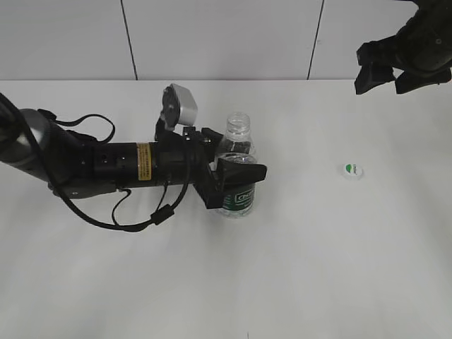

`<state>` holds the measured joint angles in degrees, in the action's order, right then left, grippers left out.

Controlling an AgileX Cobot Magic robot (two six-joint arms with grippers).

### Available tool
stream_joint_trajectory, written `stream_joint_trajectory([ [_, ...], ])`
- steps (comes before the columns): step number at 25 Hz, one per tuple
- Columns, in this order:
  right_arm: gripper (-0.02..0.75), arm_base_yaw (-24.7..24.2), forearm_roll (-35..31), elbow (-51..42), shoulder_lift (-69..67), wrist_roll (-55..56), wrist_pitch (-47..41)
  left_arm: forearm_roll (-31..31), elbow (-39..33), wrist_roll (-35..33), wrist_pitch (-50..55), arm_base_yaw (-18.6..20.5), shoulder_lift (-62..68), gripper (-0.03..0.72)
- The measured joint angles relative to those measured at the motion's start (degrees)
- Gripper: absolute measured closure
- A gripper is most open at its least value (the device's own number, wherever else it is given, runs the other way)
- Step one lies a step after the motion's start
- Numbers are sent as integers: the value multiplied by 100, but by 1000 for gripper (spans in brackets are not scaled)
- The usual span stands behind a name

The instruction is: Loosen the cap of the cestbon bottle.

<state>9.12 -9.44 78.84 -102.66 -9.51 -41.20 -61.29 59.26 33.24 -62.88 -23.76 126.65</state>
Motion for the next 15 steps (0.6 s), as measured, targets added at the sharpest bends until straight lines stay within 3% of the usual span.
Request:
stream_joint_trajectory([
  [15,195,0,0,0,0,-16,39,-40,51,5,64,0,0,256],
])
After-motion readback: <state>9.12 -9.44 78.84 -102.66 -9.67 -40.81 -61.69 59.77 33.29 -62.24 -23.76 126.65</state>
